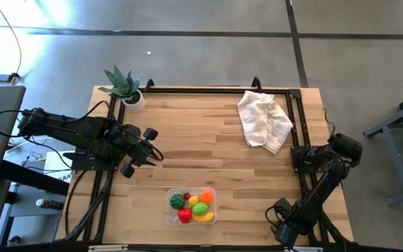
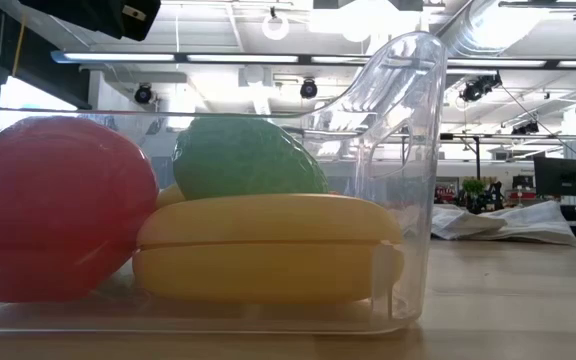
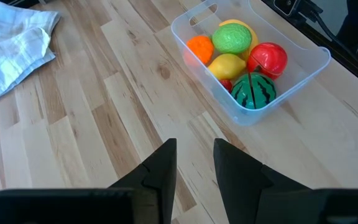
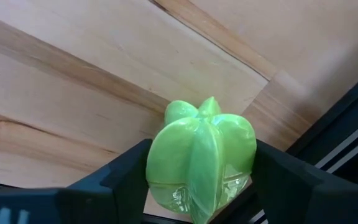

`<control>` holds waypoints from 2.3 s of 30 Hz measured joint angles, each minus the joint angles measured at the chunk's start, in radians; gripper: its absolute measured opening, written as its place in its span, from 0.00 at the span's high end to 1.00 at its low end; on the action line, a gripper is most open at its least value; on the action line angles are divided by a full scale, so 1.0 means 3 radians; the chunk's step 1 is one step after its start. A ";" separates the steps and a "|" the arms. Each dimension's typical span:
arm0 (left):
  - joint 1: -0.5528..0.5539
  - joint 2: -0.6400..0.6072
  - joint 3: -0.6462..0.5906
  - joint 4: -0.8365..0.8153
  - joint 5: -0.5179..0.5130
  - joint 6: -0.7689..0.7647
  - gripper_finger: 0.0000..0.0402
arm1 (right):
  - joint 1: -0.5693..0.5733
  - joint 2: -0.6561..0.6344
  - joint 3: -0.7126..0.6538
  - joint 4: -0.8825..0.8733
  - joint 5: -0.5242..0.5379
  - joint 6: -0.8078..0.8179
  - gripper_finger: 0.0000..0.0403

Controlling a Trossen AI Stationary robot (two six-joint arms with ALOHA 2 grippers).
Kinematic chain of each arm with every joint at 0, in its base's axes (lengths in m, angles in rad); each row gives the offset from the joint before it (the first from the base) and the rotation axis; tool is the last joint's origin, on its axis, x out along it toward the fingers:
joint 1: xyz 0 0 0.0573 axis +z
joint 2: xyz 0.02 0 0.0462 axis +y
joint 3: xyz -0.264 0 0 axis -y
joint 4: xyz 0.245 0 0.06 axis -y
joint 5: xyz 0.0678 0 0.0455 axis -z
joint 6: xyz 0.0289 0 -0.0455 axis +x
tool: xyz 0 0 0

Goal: Pick and placing Produce into tupperware
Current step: Put the start fruit into the bin

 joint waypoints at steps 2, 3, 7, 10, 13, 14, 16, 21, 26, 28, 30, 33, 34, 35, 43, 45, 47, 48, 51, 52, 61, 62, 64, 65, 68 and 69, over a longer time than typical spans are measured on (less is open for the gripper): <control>0.0001 0.0000 0.0000 0.0000 0.0000 0.0000 0.76 | 0.0000 0.0000 0.0000 -0.0001 0.0001 0.0000 0.42; 0.0000 0.0000 0.0000 0.0000 0.0000 0.0000 0.76 | 0.0000 0.0000 0.0000 0.0001 0.0001 0.0000 0.42; 0.0001 0.0000 0.0000 0.0000 0.0000 -0.0001 0.76 | 0.0000 0.0000 0.0000 0.0002 0.0003 -0.0002 0.42; 0.0000 0.0000 0.0000 0.0000 0.0000 0.0000 0.76 | 0.0000 0.0000 0.0000 -0.0002 0.0009 0.0001 0.42; 0.0001 0.0000 0.0000 0.0000 0.0000 0.0000 0.76 | 0.0000 0.0000 0.0001 -0.0033 0.0023 0.0060 0.42; 0.0000 0.0000 0.0000 0.0000 0.0000 0.0000 0.76 | -0.0001 0.0000 0.0001 -0.0038 0.0028 0.0067 0.42; 0.0001 0.0000 0.0000 0.0000 0.0000 0.0000 0.76 | -0.0001 0.0000 0.0001 -0.0039 0.0037 0.0066 0.42; 0.0001 0.0000 0.0000 -0.0001 0.0000 0.0000 0.76 | -0.0009 0.0000 0.0003 -0.0038 0.0063 0.0007 0.42; 0.0001 0.0000 0.0000 0.0000 0.0000 0.0000 0.76 | -0.0140 0.0001 0.0090 -0.0189 0.0171 -0.0456 0.42; 0.0001 0.0000 0.0000 -0.0001 0.0000 0.0000 0.76 | -0.0236 0.0000 0.0201 -0.0339 0.0240 -0.0744 0.42; 0.0000 0.0000 0.0000 0.0000 0.0000 0.0000 0.76 | -0.0352 0.0000 0.0330 -0.0576 0.0304 -0.1070 0.42; 0.0001 0.0000 0.0000 0.0000 0.0000 0.0000 0.76 | -0.0546 0.0001 0.0592 -0.0886 0.0518 -0.1560 0.42; 0.0001 0.0000 0.0000 -0.0001 0.0000 -0.0001 0.76 | -0.0620 0.0000 0.0691 -0.0975 0.0593 -0.1726 0.42; 0.0001 0.0000 0.0000 0.0000 0.0000 -0.0001 0.76 | -0.0697 0.0000 0.0798 -0.1078 0.0700 -0.1897 0.42; 0.0000 0.0000 0.0000 0.0000 0.0000 -0.0001 0.76 | -0.1364 0.0000 0.1921 -0.1691 0.1720 -0.3124 0.42; 0.0000 0.0000 0.0000 0.0000 0.0000 0.0000 0.76 | -0.1530 0.0000 0.2235 -0.1639 0.1959 -0.3449 0.42; 0.0000 0.0000 0.0000 0.0000 0.0000 -0.0001 0.76 | -0.1691 0.0000 0.2534 -0.1533 0.2159 -0.3772 0.42; 0.0000 0.0000 0.0000 0.0000 0.0000 -0.0001 0.76 | -0.1766 0.0000 0.2670 -0.1435 0.2218 -0.3935 0.42; 0.0000 0.0000 0.0000 0.0000 0.0000 0.0000 0.76 | -0.1951 0.0000 0.2998 -0.1050 0.2264 -0.4393 0.42; 0.0000 0.0000 0.0000 0.0000 0.0000 0.0000 0.76 | -0.1999 0.0000 0.3071 -0.0880 0.2254 -0.4517 0.42; 0.0000 0.0000 0.0000 0.0000 0.0000 0.0000 0.76 | -0.2170 0.0374 0.3141 -0.0265 0.1644 -0.4970 0.42; 0.0000 0.0000 0.0000 0.0001 0.0000 0.0000 0.76 | -0.2178 0.0475 0.3140 -0.0246 0.1564 -0.5017 0.42; 0.0000 0.0000 0.0000 -0.0001 0.0000 0.0000 0.76 | -0.2185 0.0655 0.3137 -0.0147 0.1411 -0.5094 0.42; 0.0000 0.0000 0.0000 0.0001 0.0000 0.0000 0.76 | -0.2185 0.0733 0.3137 -0.0085 0.1348 -0.5123 0.42; 0.0001 0.0000 0.0000 0.0000 0.0000 0.0000 0.76 | -0.2185 0.0932 0.3137 0.0049 0.1202 -0.5203 0.42; 0.0001 0.0000 0.0000 0.0001 0.0000 -0.0001 0.76 | -0.2183 0.0995 0.3137 0.0061 0.1163 -0.5247 0.42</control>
